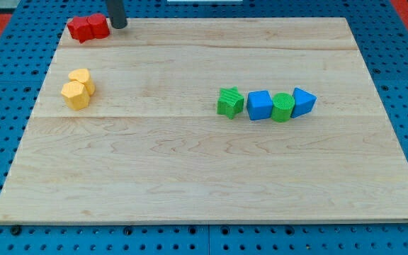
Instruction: Slide the blue cube to the top center
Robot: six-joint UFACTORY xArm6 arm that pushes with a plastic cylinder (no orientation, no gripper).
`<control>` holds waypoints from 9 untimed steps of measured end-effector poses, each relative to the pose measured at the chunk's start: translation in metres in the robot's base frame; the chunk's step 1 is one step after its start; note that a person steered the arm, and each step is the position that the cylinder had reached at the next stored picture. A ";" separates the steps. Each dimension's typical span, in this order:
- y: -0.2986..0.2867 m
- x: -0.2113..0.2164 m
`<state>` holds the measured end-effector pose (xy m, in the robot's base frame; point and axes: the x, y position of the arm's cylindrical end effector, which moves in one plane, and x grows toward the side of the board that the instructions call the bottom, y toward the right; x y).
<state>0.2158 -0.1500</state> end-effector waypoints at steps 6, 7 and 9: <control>0.156 0.281; 0.219 0.291; 0.245 0.245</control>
<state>0.4609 0.0954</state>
